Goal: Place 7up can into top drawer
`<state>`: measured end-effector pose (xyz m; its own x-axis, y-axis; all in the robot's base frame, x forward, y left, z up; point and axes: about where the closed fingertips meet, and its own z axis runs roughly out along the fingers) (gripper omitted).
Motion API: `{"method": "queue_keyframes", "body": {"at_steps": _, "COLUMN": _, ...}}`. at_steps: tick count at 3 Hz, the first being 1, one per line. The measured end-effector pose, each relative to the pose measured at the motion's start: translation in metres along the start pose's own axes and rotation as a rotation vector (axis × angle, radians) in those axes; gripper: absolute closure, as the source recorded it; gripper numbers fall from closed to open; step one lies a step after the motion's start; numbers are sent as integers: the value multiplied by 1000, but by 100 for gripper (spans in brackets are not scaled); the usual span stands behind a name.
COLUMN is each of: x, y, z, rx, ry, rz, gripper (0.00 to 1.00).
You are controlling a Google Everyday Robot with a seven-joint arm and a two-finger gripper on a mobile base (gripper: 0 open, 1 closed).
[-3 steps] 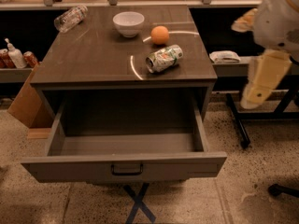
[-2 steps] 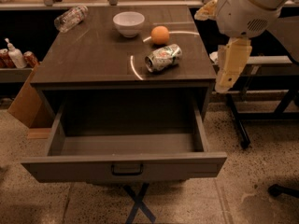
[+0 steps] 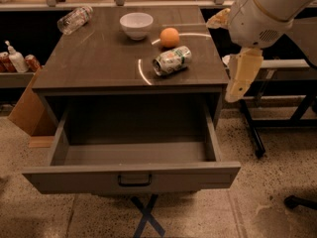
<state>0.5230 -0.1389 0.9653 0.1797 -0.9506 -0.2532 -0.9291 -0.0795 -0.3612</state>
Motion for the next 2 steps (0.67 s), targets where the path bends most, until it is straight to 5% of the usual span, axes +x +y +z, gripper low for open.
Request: {"method": "queue_keyframes", "body": {"at_steps": 2, "x": 46, "y": -55, "z": 67, "rx": 61, "ry": -75, "rz": 4, "gripper": 0}}
